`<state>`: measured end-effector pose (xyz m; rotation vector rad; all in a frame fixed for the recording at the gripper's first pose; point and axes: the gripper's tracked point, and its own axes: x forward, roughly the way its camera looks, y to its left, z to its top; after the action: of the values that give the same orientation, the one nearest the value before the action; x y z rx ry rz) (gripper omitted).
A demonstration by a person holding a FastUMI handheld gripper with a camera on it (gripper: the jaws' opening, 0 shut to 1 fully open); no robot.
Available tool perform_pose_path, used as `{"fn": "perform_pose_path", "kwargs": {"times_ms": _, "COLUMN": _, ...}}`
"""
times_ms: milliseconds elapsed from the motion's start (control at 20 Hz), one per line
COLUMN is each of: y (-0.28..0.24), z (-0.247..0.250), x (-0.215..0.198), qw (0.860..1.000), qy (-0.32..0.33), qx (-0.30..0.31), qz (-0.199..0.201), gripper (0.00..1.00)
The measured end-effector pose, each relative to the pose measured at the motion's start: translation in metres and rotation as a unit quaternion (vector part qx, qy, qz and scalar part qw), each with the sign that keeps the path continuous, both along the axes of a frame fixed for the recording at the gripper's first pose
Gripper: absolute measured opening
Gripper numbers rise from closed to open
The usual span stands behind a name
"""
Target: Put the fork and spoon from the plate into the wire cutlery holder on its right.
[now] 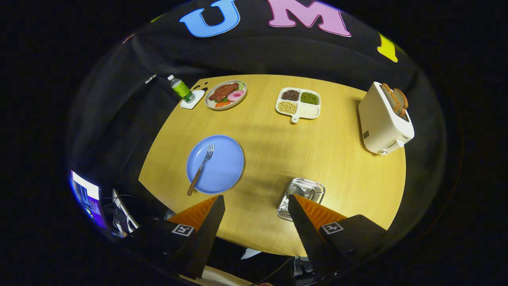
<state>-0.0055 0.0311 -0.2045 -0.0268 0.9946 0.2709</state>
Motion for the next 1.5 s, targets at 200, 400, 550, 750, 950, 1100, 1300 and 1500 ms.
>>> {"fn": "perform_pose_path", "kwargs": {"times_ms": 200, "y": 0.056, "z": -0.022, "x": 0.0, "qw": 1.0, "qy": -0.008, "qx": 0.006, "qz": 0.015, "gripper": 1.0}}
{"fn": "perform_pose_path", "kwargs": {"times_ms": 400, "y": 0.11, "z": -0.048, "x": 0.018, "qw": 0.999, "qy": -0.018, "qx": 0.032, "qz": 0.012, "gripper": 0.99}}
{"fn": "perform_pose_path", "kwargs": {"times_ms": 550, "y": 0.136, "z": -0.07, "x": 0.029, "qw": 0.999, "qy": -0.018, "qx": 0.035, "qz": 0.006, "gripper": 1.0}}
{"fn": "perform_pose_path", "kwargs": {"times_ms": 750, "y": 0.17, "z": -0.111, "x": 0.026, "qw": 0.999, "qy": 0.022, "qx": 0.043, "qz": -0.004, "gripper": 1.0}}
{"fn": "perform_pose_path", "kwargs": {"times_ms": 950, "y": 0.184, "z": -0.149, "x": 0.035, "qw": 0.999, "qy": 0.043, "qx": 0.018, "qz": -0.011, "gripper": 1.0}}
{"fn": "perform_pose_path", "kwargs": {"times_ms": 1100, "y": 0.183, "z": -0.17, "x": 0.039, "qw": 0.997, "qy": 0.068, "qx": 0.002, "qz": -0.036, "gripper": 1.0}}
{"fn": "perform_pose_path", "kwargs": {"times_ms": 1300, "y": 0.188, "z": -0.183, "x": 0.036, "qw": 0.996, "qy": 0.085, "qx": -0.014, "qz": -0.037, "gripper": 0.93}}
{"fn": "perform_pose_path", "kwargs": {"times_ms": 1500, "y": 0.198, "z": -0.189, "x": 0.032, "qw": 0.994, "qy": 0.104, "qx": -0.002, "qz": -0.039, "gripper": 0.7}}
